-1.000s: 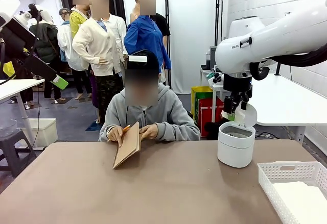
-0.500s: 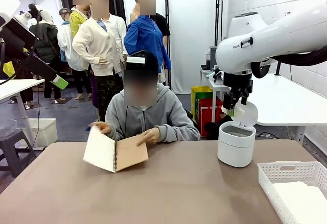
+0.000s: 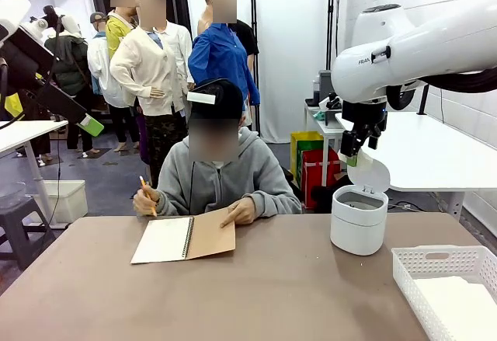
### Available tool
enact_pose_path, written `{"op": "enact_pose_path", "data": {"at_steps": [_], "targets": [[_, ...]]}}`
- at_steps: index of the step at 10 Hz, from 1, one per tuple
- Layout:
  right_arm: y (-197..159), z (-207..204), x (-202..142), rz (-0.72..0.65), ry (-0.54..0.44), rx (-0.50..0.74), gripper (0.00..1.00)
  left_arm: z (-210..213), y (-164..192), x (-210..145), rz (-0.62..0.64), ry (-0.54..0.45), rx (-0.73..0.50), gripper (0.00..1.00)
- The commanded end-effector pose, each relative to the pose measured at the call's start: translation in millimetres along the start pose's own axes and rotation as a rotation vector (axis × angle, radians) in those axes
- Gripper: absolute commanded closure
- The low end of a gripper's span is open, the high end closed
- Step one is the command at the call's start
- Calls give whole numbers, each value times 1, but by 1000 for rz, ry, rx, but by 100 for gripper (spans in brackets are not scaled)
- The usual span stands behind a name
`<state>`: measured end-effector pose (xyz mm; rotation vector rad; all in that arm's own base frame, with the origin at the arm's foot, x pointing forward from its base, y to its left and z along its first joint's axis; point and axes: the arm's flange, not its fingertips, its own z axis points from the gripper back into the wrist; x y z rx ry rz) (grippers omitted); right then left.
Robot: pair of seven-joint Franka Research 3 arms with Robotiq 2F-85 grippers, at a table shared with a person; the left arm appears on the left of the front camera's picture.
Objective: Sort the paper based on its condition.
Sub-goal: If a person hands you a paper, place it in the Organizing basket , and if it's crumpled, put it in the Trash can.
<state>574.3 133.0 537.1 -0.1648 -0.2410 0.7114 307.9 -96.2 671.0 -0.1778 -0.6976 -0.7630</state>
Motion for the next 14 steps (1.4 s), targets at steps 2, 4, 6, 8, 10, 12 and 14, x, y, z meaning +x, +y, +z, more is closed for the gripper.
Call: {"op": "enact_pose_path", "data": {"at_steps": [2,4,6,8,10,12,14], "targets": [[-8,-15,-1,-36,28,-22,0,1,1,-1,2,-4,-7,0],[-10,-18,-1,-65,11,10,0,1,1,-1,2,-4,-7,0],[-9,-29,-3,-45,31,93,0,1,1,-1,2,-4,-7,0],[-11,-29,-3,-33,13,183,0,1,1,-1,2,-4,-7,0],[-13,-29,-5,-48,-3,237,0,1,1,-1,2,-4,-7,0],[-16,-33,-7,-76,55,118,0,1,1,-1,2,-4,-7,0],[-16,-35,-5,-63,97,39,0,1,1,-1,2,-4,-7,0]]}}
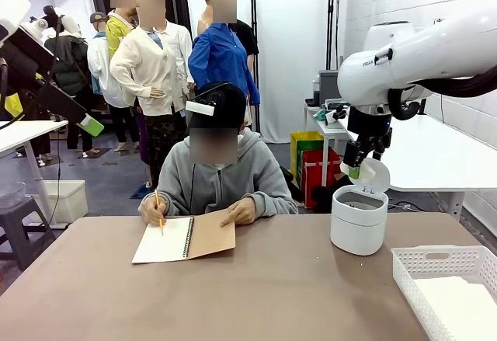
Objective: Sort the paper based on its condition.
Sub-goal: If a person hands you a paper, place it in the Organizing basket , and if it's crumpled, put it in the Trash can.
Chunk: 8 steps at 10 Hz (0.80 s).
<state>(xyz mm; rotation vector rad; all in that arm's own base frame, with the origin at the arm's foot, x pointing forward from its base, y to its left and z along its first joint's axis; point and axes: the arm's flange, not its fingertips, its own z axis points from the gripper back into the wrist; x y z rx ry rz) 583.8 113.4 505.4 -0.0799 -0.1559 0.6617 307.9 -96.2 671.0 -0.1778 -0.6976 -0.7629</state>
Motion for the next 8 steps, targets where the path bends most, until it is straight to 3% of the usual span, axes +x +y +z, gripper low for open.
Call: {"op": "enact_pose_path", "data": {"at_steps": [1,2,3,4,5,6,7,8], "targets": [[-1,-4,7,6,45,-12,0,1,1,-1,2,-4,-7,0],[-7,-12,6,-5,115,-195,0,1,1,-1,2,-4,-7,0],[2,-6,8,24,4,48,0,1,1,-1,2,-4,-7,0],[-6,-12,6,8,58,-71,0,1,1,-1,2,-4,-7,0],[-7,-13,6,15,0,85,0,1,1,-1,2,-4,-7,0],[-19,-23,3,-35,100,-183,0,1,1,-1,2,-4,-7,0],[-15,-20,5,-27,-21,94,0,1,1,-1,2,-4,-7,0],[-26,-32,2,-46,100,-212,0,1,1,-1,2,-4,-7,0]]}}
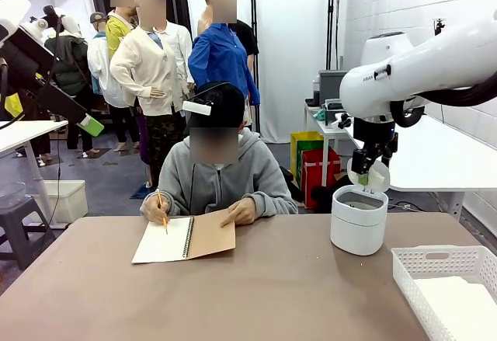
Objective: Sort the paper based on its condition.
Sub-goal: If a person hands you a paper, place it in the Organizing basket , and if it's crumpled, put it in the Trash can.
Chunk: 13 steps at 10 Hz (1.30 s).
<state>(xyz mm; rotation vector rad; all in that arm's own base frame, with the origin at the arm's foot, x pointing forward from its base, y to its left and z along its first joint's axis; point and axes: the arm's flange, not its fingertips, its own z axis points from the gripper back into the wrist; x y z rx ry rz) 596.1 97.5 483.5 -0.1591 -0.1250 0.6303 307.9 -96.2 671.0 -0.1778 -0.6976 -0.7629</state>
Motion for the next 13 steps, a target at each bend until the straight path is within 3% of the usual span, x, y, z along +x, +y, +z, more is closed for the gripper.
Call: {"op": "enact_pose_path", "data": {"at_steps": [1,2,3,5,6,10,13], "targets": [[-7,-9,6,-14,-75,73,0,1,1,-1,2,-4,-7,0],[-11,-13,9,-25,-137,116,0,1,1,-1,2,-4,-7,0],[-18,-13,12,-34,-234,52,0,1,1,-1,2,-4,-7,0],[-13,6,8,26,-471,308,0,1,1,-1,2,-4,-7,0],[-11,14,4,16,-500,392,0,1,1,-1,2,-4,-7,0],[-15,34,-10,62,-400,319,0,1,1,-1,2,-4,-7,0],[-4,54,-10,105,-428,309,0,1,1,-1,2,-4,-7,0]]}}
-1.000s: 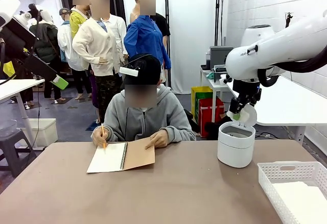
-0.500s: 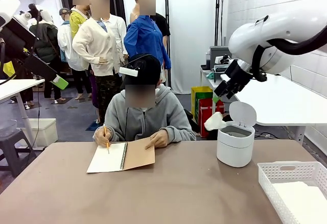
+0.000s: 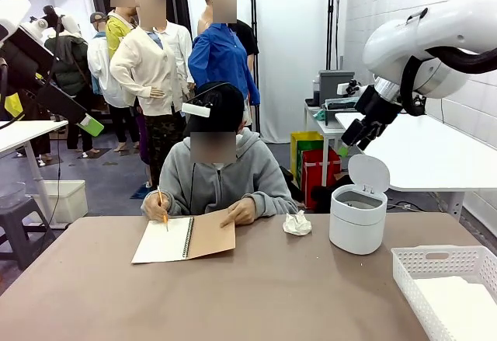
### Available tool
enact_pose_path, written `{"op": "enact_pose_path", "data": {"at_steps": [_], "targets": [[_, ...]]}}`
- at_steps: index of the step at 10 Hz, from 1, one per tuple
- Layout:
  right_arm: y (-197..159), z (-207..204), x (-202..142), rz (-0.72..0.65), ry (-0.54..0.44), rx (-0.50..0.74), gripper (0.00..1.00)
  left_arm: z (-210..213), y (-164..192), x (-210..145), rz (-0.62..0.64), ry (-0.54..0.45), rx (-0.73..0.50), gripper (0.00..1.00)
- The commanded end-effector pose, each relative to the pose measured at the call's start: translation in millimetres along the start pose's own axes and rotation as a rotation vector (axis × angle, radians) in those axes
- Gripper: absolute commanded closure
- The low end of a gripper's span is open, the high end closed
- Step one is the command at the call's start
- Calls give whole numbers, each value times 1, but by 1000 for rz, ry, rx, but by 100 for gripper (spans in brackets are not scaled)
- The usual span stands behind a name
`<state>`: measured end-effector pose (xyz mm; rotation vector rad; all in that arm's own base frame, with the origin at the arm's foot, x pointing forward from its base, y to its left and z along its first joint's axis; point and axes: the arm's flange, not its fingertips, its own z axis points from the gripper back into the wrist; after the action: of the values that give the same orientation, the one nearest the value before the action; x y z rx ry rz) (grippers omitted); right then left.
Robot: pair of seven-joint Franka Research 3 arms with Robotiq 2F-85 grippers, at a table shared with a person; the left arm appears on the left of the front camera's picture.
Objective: Sort the paper based on its condition.
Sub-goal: If a person hands you a paper, place it in the Organizing basket , and if it's crumpled, put it in the Trash can.
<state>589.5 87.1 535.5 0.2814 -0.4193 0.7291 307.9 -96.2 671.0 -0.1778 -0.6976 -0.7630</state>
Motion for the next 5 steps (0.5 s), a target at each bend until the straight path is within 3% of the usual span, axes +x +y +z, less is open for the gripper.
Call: {"op": "enact_pose_path", "data": {"at_steps": [1,5], "targets": [[31,7,10,106,-11,-24,0,1,1,-1,2,-4,-7,0],[99,-12,60,218,113,-77,0,1,1,-1,2,-4,-7,0]]}}
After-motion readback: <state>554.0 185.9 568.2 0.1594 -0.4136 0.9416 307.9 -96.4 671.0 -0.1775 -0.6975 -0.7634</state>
